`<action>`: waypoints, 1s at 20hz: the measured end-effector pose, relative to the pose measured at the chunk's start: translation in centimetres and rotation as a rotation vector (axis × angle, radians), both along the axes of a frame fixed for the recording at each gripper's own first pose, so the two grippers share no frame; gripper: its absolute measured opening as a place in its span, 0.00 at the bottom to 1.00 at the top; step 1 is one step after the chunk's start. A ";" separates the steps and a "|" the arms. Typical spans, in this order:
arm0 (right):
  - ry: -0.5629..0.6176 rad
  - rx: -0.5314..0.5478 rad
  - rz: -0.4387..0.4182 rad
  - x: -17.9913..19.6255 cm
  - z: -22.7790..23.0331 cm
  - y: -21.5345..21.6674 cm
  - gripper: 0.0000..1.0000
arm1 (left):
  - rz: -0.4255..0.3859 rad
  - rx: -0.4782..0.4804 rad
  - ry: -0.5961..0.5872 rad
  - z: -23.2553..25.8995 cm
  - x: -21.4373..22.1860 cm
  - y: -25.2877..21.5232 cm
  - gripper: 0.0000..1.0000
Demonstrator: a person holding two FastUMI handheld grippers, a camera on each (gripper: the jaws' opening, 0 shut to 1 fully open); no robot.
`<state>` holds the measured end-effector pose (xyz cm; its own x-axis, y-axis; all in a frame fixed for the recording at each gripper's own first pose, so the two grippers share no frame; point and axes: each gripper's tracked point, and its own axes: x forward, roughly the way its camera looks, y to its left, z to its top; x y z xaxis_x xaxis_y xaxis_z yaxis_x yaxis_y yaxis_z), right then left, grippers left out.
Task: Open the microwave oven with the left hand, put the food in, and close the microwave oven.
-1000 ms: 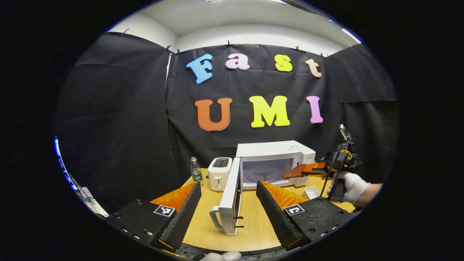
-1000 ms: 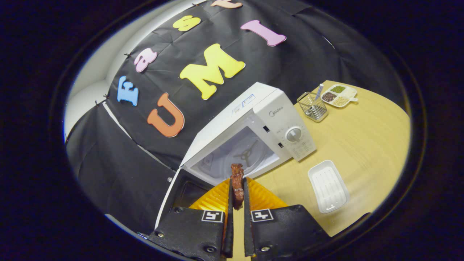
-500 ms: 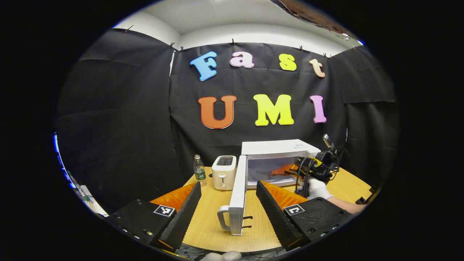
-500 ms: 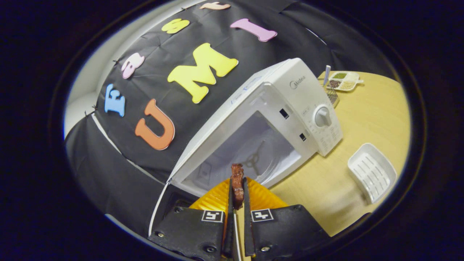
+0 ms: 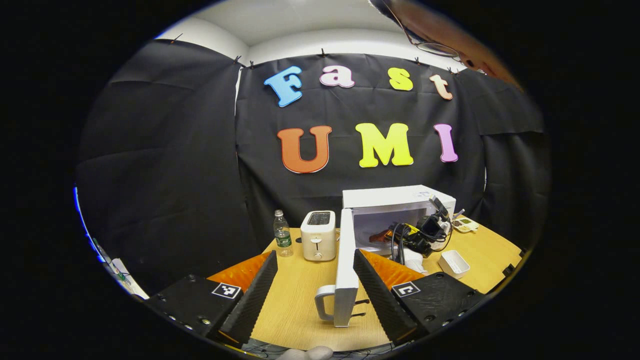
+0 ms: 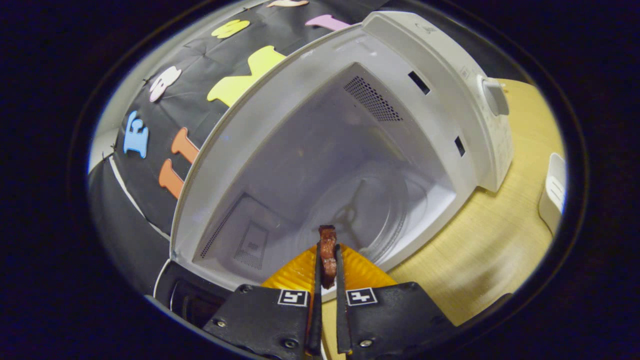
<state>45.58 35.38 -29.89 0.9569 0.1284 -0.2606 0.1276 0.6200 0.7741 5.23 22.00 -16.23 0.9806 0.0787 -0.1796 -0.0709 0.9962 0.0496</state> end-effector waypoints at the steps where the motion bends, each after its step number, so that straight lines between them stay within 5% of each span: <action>1: -0.009 -0.029 -0.019 0.5 0.1 -0.3 0.15 | 0.004 -0.002 -0.002 0.0 0.0 -0.1 0.94; 7: -0.008 -0.261 -0.050 1.3 -1.4 -1.7 0.34 | 0.020 0.017 0.002 -0.7 0.6 0.9 0.94; 8: -0.005 -0.313 -0.046 1.1 -1.7 -2.0 0.27 | 0.019 0.018 0.007 -0.6 1.3 1.5 0.94; 9: -0.017 -0.350 -0.043 1.0 -1.6 -2.0 0.49 | 0.021 0.020 0.002 -0.4 1.5 1.8 0.94; 10: -0.019 -0.381 -0.050 0.8 -1.3 -2.2 0.49 | 0.024 0.020 -0.002 -0.2 1.5 1.9 0.94; 11: -0.043 -0.414 -0.061 0.6 -0.6 -2.5 0.77 | 0.025 0.020 -0.003 -0.2 1.5 2.0 0.94; 15: -0.056 -0.481 -0.016 -1.8 0.9 -2.7 0.92 | 0.028 0.026 -0.017 0.0 1.3 2.4 0.94; 20: -0.150 -0.630 0.110 -10.2 8.8 -4.0 0.89 | 0.044 0.036 -0.034 0.3 1.3 3.7 0.94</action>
